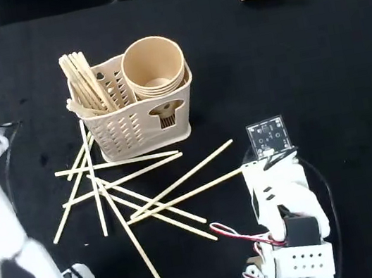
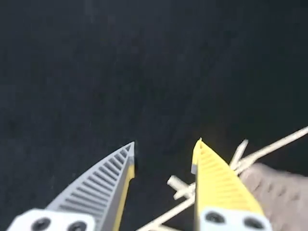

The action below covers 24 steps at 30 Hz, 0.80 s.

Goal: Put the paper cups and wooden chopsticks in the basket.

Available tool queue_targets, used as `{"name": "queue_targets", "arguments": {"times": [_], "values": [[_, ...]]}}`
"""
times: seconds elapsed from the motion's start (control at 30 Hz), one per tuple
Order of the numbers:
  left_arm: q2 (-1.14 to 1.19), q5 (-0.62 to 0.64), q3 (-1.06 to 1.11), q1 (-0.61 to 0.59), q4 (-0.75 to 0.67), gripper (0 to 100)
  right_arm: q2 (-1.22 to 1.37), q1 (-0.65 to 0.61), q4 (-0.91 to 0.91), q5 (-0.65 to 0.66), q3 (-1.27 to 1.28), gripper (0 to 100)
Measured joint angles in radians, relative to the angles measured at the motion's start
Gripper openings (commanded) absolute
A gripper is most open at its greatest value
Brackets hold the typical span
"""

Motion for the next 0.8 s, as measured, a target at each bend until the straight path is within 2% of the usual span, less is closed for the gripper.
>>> {"name": "queue_targets", "arguments": {"times": [0.2, 0.37, 0.47, 0.8], "values": [[0.358, -0.143, -0.061, 0.092, 0.1, 20, 0.0, 0.0, 0.0, 0.0, 0.0, 1.5], [0.503, -0.367, -0.063, 0.187, 0.152, 20, 0.0, 0.0, 0.0, 0.0, 0.0, 1.5], [0.522, -0.351, -0.064, 0.199, 0.147, 20, 0.0, 0.0, 0.0, 0.0, 0.0, 1.5], [0.626, -0.152, -0.043, 0.207, 0.0, 19, 0.0, 0.0, 0.0, 0.0, 0.0, 1.5]]}}
